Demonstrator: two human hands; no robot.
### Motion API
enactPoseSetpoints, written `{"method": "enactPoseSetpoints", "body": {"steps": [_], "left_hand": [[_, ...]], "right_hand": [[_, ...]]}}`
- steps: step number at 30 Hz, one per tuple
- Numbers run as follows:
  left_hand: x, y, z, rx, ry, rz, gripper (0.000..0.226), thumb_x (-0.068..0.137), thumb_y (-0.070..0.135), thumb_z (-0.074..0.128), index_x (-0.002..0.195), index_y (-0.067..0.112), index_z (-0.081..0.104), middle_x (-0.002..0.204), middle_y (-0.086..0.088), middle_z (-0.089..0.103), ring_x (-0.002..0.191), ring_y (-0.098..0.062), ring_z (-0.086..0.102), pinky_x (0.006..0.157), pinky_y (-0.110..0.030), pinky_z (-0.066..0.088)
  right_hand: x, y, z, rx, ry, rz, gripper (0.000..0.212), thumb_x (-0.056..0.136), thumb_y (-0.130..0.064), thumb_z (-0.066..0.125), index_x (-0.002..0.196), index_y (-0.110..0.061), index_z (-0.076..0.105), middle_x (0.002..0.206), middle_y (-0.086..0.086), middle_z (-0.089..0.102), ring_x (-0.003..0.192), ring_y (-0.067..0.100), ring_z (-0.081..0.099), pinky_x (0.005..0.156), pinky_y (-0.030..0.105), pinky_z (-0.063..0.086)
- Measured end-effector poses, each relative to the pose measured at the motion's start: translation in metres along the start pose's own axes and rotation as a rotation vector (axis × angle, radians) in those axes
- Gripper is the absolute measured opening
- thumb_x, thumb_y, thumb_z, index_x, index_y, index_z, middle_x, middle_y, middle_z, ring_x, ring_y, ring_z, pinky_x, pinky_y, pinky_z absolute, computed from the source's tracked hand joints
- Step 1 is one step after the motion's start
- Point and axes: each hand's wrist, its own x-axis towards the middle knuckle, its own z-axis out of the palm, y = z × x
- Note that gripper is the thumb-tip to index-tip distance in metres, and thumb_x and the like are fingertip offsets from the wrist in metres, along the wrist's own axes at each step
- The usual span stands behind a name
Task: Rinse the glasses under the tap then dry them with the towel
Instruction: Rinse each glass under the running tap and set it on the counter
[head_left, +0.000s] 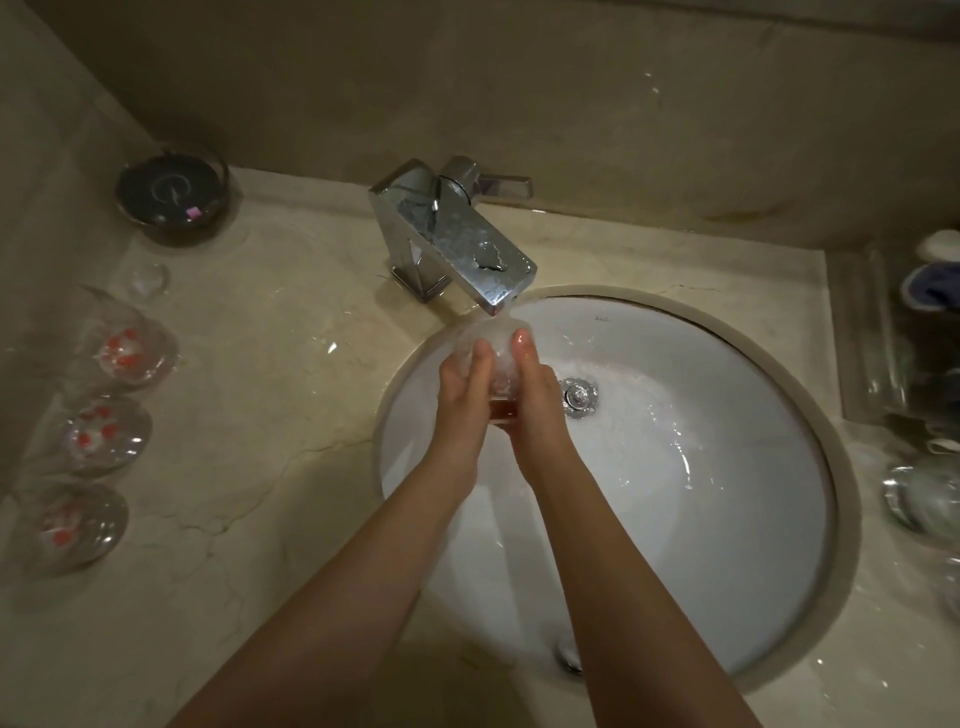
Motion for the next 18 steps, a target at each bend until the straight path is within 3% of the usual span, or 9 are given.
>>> {"method": "enactPoseSetpoints", "body": {"steps": [2,5,8,11,13,15,17,18], "left_hand": [[0.0005,0.0021,-0.0007,-0.038,-0.001,-0.063,0.074,0.078,0.076,0.046,0.129,0.023,0.055,0.115,-0.004,0.07,0.105,-0.022,0.068,0.097,-0.044,0.051],[0.0015,0.004,-0.0019,-0.092,-0.014,-0.079,0.054,0.092,0.064,0.045,0.115,0.021,0.067,0.101,-0.001,0.075,0.095,-0.019,0.072,0.096,-0.043,0.053],[0.0006,0.0039,-0.0018,-0.065,-0.003,-0.026,0.063,0.084,0.067,0.051,0.121,0.017,0.062,0.11,-0.007,0.072,0.098,-0.021,0.071,0.094,-0.044,0.054],[-0.0019,0.009,-0.0029,-0.047,-0.014,-0.007,0.084,0.066,0.078,0.05,0.123,0.017,0.059,0.112,-0.007,0.07,0.101,-0.023,0.069,0.093,-0.047,0.054],[-0.0012,0.0111,-0.0043,-0.081,-0.018,-0.025,0.083,0.067,0.078,0.051,0.122,0.018,0.062,0.11,-0.006,0.072,0.101,-0.023,0.07,0.096,-0.048,0.053],[0.0002,0.0108,-0.0064,-0.09,-0.02,-0.04,0.078,0.07,0.076,0.051,0.122,0.019,0.063,0.108,-0.004,0.073,0.099,-0.021,0.071,0.098,-0.047,0.052],[-0.0007,0.0093,-0.0077,-0.064,-0.031,-0.025,0.066,0.082,0.068,0.053,0.125,0.02,0.06,0.108,-0.002,0.073,0.096,-0.017,0.071,0.095,-0.044,0.054],[-0.0011,0.0081,-0.008,-0.049,-0.034,-0.014,0.058,0.089,0.061,0.053,0.128,0.018,0.057,0.108,-0.002,0.072,0.094,-0.015,0.071,0.091,-0.039,0.055]], "right_hand": [[-0.0014,0.0034,-0.0016,0.015,-0.064,-0.003,0.086,0.079,-0.078,0.05,0.123,-0.005,0.062,0.115,0.022,0.067,0.104,0.036,0.068,0.095,0.051,0.052],[0.0016,0.0074,-0.008,0.145,-0.129,0.035,0.07,0.095,-0.063,0.035,0.127,-0.008,0.062,0.122,0.023,0.064,0.115,0.038,0.061,0.097,0.048,0.048],[0.0005,0.0067,-0.0049,0.058,-0.139,-0.05,0.065,0.086,-0.063,0.052,0.12,-0.009,0.065,0.115,0.021,0.068,0.107,0.036,0.066,0.09,0.048,0.053],[-0.0041,0.0034,-0.0006,0.024,-0.026,-0.064,0.078,0.068,-0.059,0.074,0.125,-0.011,0.05,0.116,0.014,0.066,0.096,0.027,0.071,0.083,0.047,0.058],[-0.0022,0.0026,-0.0018,0.048,-0.016,-0.014,0.079,0.069,-0.064,0.072,0.124,-0.011,0.052,0.114,0.013,0.067,0.097,0.027,0.071,0.085,0.047,0.058],[0.0004,0.0028,-0.0031,0.058,-0.08,-0.003,0.063,0.084,-0.065,0.055,0.118,-0.012,0.065,0.113,0.015,0.07,0.101,0.029,0.07,0.088,0.046,0.056],[-0.0003,0.004,-0.0038,0.034,-0.12,-0.003,0.058,0.093,-0.061,0.043,0.113,-0.014,0.069,0.11,0.009,0.072,0.103,0.026,0.069,0.086,0.042,0.055],[-0.0004,0.0051,-0.0041,0.023,-0.124,-0.005,0.059,0.09,-0.063,0.046,0.109,-0.012,0.069,0.107,0.009,0.072,0.101,0.026,0.069,0.084,0.04,0.055]]}}
